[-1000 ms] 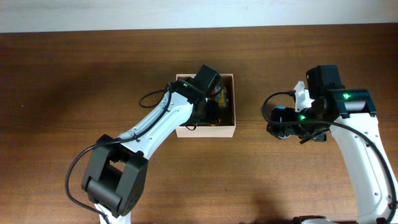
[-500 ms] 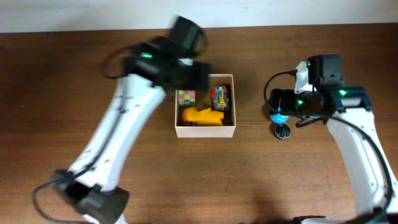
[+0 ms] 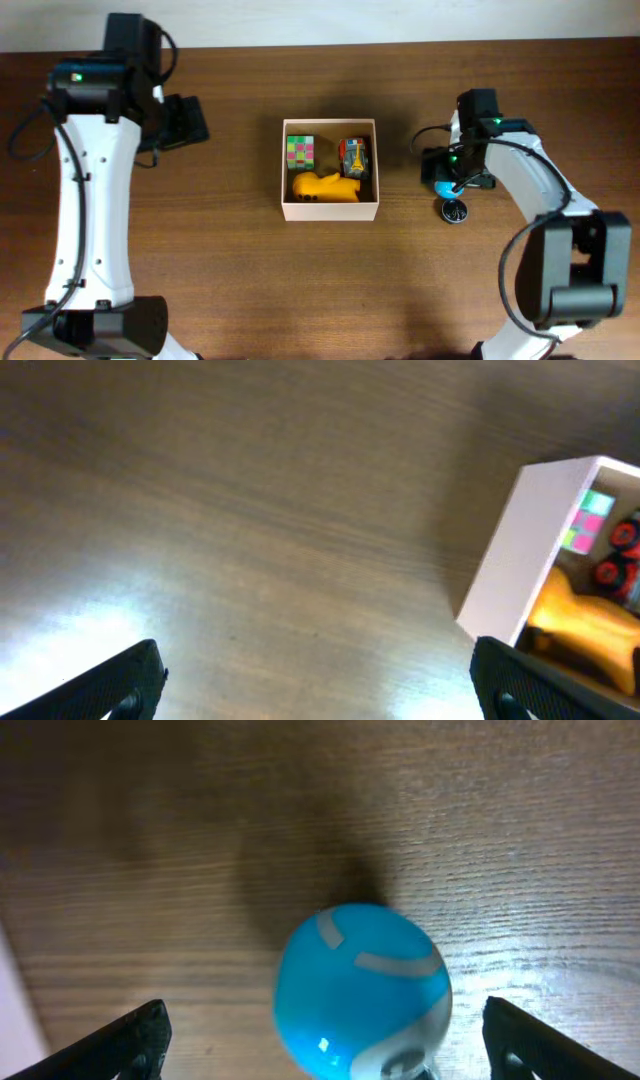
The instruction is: Pack container
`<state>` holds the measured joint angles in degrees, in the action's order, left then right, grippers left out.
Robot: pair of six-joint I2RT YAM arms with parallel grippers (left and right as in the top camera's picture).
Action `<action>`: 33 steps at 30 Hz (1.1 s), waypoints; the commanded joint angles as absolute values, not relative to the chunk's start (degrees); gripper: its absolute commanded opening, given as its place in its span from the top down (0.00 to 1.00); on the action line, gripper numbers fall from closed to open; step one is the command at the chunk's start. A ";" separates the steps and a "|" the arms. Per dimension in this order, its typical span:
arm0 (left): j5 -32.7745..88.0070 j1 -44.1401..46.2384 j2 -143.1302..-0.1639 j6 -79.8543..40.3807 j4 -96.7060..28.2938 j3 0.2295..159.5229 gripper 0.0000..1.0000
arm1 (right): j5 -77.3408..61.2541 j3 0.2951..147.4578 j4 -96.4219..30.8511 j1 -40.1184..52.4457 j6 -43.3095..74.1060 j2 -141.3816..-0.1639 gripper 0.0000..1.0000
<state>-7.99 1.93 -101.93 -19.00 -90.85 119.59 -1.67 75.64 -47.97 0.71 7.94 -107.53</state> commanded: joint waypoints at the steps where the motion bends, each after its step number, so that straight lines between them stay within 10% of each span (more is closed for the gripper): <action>1: -8.43 0.49 -101.23 -18.11 -91.20 120.05 0.01 | 0.73 76.09 -47.81 0.25 8.56 -110.08 0.13; 11: -8.43 0.32 -101.23 -18.13 -91.18 120.05 0.01 | 0.43 77.25 -50.39 0.25 9.93 -110.45 0.59; 33: -8.43 0.32 -101.23 -18.11 -91.18 120.05 0.01 | -14.81 101.78 -55.72 23.40 10.61 -101.49 0.65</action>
<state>-7.99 0.60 -101.93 -19.00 -91.09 119.59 -15.11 102.32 -57.25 19.75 10.13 -96.86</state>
